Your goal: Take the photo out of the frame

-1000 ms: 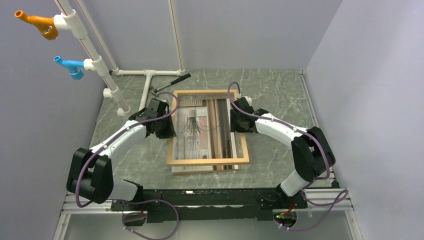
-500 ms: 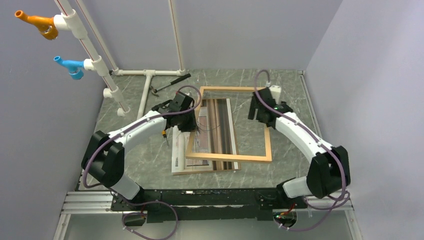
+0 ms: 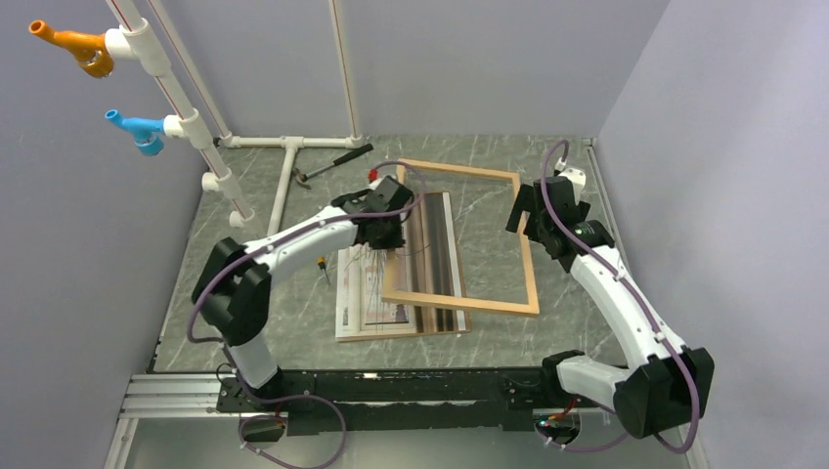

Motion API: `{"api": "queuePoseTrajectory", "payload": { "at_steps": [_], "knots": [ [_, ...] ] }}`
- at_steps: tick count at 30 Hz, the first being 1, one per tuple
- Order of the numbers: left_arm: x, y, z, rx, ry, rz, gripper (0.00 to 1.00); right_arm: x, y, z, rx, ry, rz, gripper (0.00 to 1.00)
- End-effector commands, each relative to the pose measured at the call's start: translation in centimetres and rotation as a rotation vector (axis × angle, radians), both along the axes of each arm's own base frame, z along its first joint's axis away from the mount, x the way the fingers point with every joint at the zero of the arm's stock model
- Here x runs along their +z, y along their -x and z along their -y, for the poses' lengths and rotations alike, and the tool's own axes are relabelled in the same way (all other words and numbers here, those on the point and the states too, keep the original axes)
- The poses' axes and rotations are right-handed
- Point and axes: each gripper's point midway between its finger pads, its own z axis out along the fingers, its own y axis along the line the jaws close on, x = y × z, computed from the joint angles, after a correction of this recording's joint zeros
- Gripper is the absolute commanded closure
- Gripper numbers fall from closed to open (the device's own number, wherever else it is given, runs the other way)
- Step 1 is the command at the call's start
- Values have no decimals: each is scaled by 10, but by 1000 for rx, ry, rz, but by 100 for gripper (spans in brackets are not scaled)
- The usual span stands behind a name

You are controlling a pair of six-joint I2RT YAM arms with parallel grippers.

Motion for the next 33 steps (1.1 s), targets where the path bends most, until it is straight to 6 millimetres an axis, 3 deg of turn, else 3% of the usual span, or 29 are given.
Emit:
{"api": "queuePoseTrajectory", "payload": {
  "at_steps": [1,5,10,18,22,33],
  "knots": [
    [30,-18,49,77,63,105,100,36,11,-20,72,-90,75,0],
    [19,-17,86,122,123,72,100,64,29,-28,49,-197,151,0],
    [11,-11,146,163,238,52,100,98,49,-12,-57,-257,275,0],
    [12,10,226,177,358,24,100,113,66,-2,-62,-246,328,0],
    [-8,16,248,167,393,-23,100,117,73,-2,-39,-245,332,0],
    [-24,21,264,163,383,0,100,102,84,-3,1,-226,299,0]
  ]
}}
